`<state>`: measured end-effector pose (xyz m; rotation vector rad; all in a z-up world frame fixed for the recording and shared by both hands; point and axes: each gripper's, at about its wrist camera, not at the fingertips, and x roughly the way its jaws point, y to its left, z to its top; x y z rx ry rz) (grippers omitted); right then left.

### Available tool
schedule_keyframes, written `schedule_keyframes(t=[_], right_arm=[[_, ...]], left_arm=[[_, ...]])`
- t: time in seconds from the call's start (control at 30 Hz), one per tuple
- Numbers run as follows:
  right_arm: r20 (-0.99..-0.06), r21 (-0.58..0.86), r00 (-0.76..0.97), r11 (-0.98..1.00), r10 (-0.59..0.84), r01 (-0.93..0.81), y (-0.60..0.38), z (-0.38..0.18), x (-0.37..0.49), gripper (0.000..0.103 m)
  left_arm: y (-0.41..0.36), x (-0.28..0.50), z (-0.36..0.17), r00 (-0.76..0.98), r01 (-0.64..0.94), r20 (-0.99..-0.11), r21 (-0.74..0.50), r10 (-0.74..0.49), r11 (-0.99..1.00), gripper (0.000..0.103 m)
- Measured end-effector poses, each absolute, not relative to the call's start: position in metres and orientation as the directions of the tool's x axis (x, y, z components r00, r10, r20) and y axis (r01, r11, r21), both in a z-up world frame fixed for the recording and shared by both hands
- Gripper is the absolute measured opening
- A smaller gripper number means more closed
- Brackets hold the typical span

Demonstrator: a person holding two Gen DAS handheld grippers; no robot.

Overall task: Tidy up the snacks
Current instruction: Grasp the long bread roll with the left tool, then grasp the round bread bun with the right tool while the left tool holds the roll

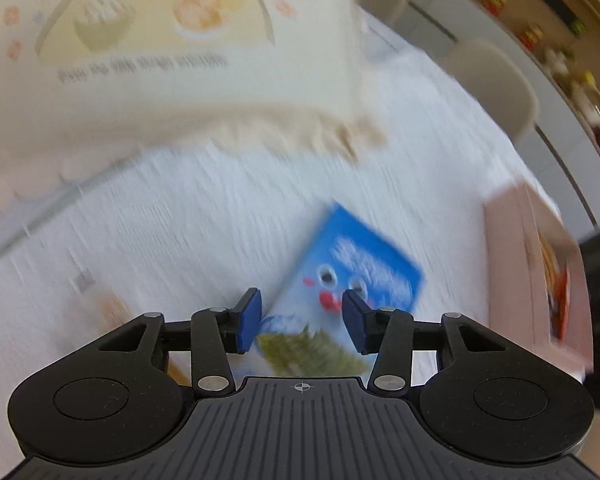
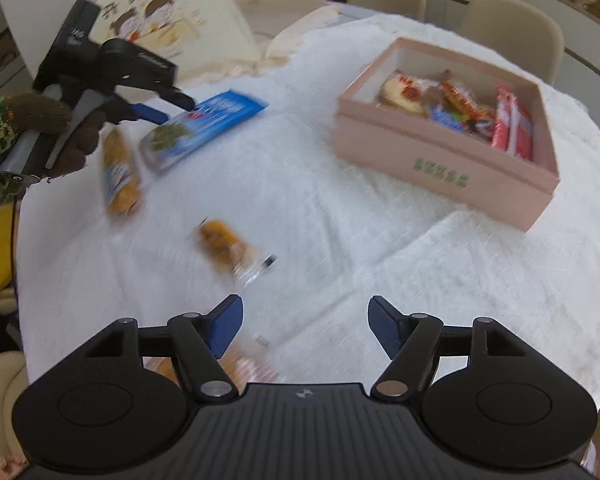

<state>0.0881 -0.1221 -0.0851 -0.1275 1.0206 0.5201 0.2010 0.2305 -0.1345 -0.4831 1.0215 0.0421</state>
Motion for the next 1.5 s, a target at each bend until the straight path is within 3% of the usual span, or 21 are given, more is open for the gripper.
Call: schedule_keyframes(t=[0.13,0.23,0.3,0.4,0.5,0.57,0.73,0.87,0.97,1.03,1.1,1.13,1.37,1.5], right_arm=[[-0.851,0.186,0.347,0.845,0.394,-0.501,-0.110,-0.089,0.075,0.070],[-0.852,0.171,0.331,0.813,0.406,-0.556,-0.098,-0.091,0.062,0.078],[-0.852,0.135,0.341,0.796,0.397,-0.590,-0.091,-0.093,0.053,0.082],[-0.848,0.101,0.361,0.786,0.389,-0.609,-0.091,-0.094,0.047,0.084],[-0.850,0.107,0.360,0.795,0.384,-0.597,-0.099,-0.093,0.049,0.085],[-0.854,0.124,0.353,0.809,0.382,-0.574,-0.102,-0.093,0.050,0.085],[-0.862,0.287,0.256,0.839,0.436,-0.462,-0.106,-0.100,0.053,0.085],[-0.877,0.281,0.242,0.851,0.415,-0.443,-0.102,-0.114,0.047,0.085],[-0.868,0.278,0.260,0.847,0.424,-0.453,-0.104,-0.114,0.042,0.084],[-0.863,0.275,0.265,0.840,0.430,-0.468,-0.105,-0.115,0.040,0.077],[-0.857,0.268,0.274,0.832,0.436,-0.486,-0.108,-0.112,0.038,0.058],[-0.855,0.266,0.276,0.828,0.439,-0.493,-0.109,-0.110,0.038,0.058],[-0.852,0.220,0.347,0.869,0.392,-0.442,-0.126,-0.112,0.047,0.058],[-0.851,0.231,0.349,0.876,0.392,-0.423,-0.133,-0.115,0.053,0.073]], left_arm=[[0.211,0.167,-0.132,0.491,-0.157,-0.835,-0.365,-0.248,0.918,0.047],[0.210,0.132,-0.117,0.531,-0.136,-0.806,-0.385,-0.261,0.913,0.047],[0.220,0.111,-0.103,0.587,-0.184,-0.776,-0.406,-0.231,0.895,0.047],[0.247,0.089,-0.095,0.626,-0.382,-0.773,-0.422,-0.106,0.822,0.047],[0.271,0.086,-0.108,0.601,-0.512,-0.793,-0.479,-0.102,0.713,0.047],[0.274,0.089,-0.116,0.600,-0.545,-0.792,-0.508,-0.113,0.667,0.047],[0.256,0.107,-0.128,0.544,-0.575,-0.835,-0.444,-0.084,0.687,0.048],[0.235,0.117,-0.132,0.527,-0.544,-0.849,-0.372,-0.039,0.752,0.045],[0.228,0.100,-0.133,0.560,-0.507,-0.825,-0.415,-0.077,0.755,0.035],[0.220,0.085,-0.133,0.559,-0.478,-0.822,-0.426,-0.108,0.768,0.033],[0.208,0.069,-0.130,0.545,-0.451,-0.830,-0.413,-0.123,0.791,0.033],[0.201,0.061,-0.128,0.537,-0.437,-0.833,-0.409,-0.133,0.801,0.033],[0.149,0.034,-0.130,0.474,-0.350,-0.847,-0.430,-0.238,0.832,0.033],[0.133,0.021,-0.127,0.457,-0.329,-0.859,-0.402,-0.229,0.855,0.033]])
